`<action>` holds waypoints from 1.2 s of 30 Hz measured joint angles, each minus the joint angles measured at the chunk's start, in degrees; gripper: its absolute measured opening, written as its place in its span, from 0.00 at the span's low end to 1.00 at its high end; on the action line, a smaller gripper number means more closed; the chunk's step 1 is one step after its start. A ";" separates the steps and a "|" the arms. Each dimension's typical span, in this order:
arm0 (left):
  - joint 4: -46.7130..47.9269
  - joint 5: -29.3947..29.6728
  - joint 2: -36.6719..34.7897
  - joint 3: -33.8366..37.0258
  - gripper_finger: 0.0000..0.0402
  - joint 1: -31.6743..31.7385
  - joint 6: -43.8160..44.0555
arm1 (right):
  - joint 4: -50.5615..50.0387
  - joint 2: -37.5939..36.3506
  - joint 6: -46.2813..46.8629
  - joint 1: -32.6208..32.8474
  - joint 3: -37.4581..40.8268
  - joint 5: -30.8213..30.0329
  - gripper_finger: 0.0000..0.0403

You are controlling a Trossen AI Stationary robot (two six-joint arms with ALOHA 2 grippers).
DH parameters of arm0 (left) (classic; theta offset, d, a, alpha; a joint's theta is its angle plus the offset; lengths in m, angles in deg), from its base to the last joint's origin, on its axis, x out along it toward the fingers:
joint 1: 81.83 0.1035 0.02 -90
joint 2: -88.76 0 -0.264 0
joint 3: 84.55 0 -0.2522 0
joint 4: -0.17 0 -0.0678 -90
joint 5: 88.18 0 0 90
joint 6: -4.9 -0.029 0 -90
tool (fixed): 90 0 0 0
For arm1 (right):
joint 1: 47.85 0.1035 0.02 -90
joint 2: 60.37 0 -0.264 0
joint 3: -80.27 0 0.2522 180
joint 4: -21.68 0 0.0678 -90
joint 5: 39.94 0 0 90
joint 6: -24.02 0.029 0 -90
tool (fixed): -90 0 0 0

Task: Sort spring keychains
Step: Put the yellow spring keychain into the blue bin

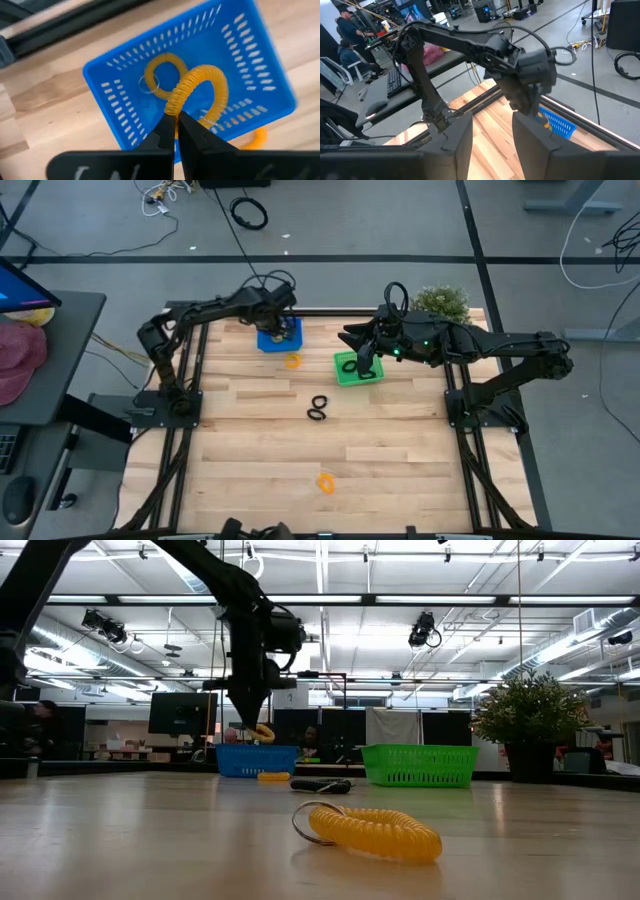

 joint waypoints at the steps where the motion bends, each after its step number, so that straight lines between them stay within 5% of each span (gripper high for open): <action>1: 0.29 -0.05 0.57 0.00 0.01 0.00 -0.30 | 0.00 0.00 0.00 0.00 0.00 0.00 0.35; 18: 1.85 1.13 2.61 0.02 0.07 -0.39 -4.47 | 0.00 0.00 0.00 0.00 0.00 0.01 0.35; 36: 1.83 2.14 0.58 0.02 0.44 -0.89 -7.80 | -0.02 0.00 -0.02 0.00 0.00 0.04 0.35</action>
